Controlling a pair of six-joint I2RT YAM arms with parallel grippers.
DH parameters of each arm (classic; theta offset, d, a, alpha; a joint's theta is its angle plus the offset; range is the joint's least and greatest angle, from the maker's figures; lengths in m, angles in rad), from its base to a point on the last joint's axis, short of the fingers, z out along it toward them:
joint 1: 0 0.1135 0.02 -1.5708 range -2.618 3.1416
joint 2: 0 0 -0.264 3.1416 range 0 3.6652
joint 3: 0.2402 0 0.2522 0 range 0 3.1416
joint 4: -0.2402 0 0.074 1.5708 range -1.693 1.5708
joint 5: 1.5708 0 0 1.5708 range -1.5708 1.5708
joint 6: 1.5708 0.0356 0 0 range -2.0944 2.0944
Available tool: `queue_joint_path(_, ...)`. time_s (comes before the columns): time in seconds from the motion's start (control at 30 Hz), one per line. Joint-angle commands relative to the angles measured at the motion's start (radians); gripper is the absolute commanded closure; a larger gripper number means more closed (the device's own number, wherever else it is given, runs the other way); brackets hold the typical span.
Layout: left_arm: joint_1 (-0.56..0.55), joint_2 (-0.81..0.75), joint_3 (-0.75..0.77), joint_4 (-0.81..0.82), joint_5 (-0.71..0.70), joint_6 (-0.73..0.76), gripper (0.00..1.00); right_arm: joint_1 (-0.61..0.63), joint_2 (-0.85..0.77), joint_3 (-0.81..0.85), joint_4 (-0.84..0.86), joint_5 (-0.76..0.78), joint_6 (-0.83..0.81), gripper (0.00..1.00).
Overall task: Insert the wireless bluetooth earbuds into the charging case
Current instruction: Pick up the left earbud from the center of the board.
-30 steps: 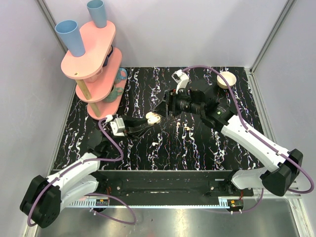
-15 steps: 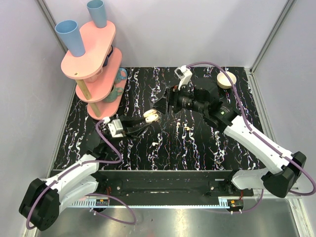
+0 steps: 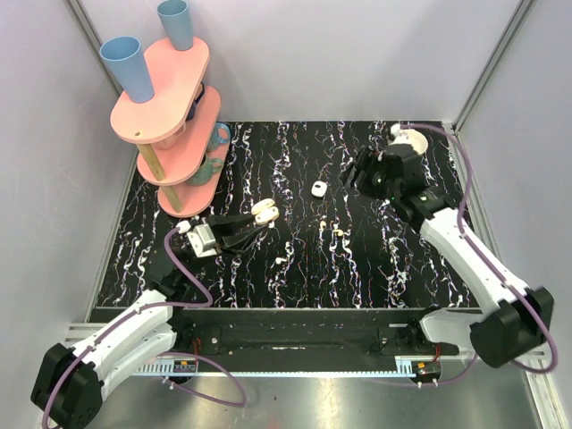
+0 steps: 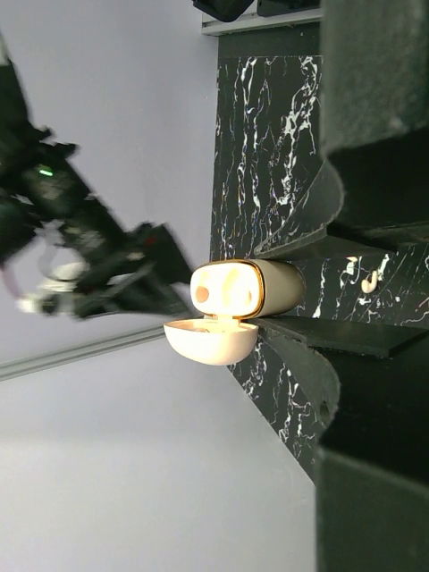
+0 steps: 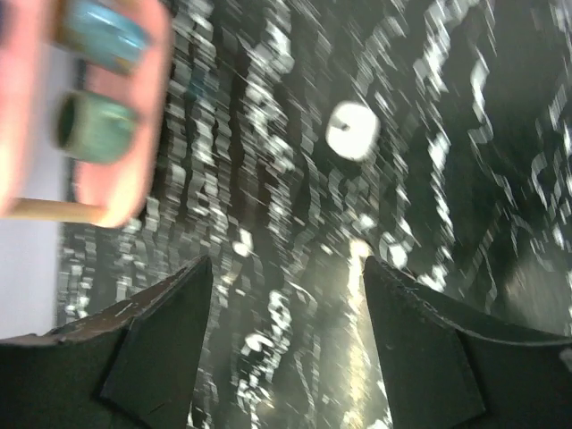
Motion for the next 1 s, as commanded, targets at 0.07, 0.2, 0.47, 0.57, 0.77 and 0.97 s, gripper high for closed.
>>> queue_joint_path(0.07,-0.002,-0.044,0.028,-0.018,-0.023,0.041,1.00,-0.027,0.130,-0.191,-0.020,-0.086,0.132,0.27)
queue_joint_path(0.2,-0.002,-0.038,0.034,-0.016,-0.013,0.041,1.00,-0.027,0.206,-0.239,-0.001,-0.098,0.129,0.32)
queue_joint_path(0.47,-0.004,-0.035,0.031,0.001,-0.002,0.029,1.00,-0.027,0.313,-0.257,0.059,-0.095,0.083,0.42)
queue_joint_path(0.57,-0.004,-0.038,0.032,0.001,0.001,0.025,1.00,-0.027,0.345,-0.247,0.097,-0.127,0.057,0.42)
queue_joint_path(0.77,-0.004,-0.052,0.031,-0.012,-0.005,0.030,1.00,-0.026,0.411,-0.178,0.154,-0.186,0.012,0.43)
queue_joint_path(0.97,-0.004,-0.046,0.034,-0.022,-0.005,0.036,1.00,-0.017,0.489,-0.081,0.158,-0.181,-0.006,0.44)
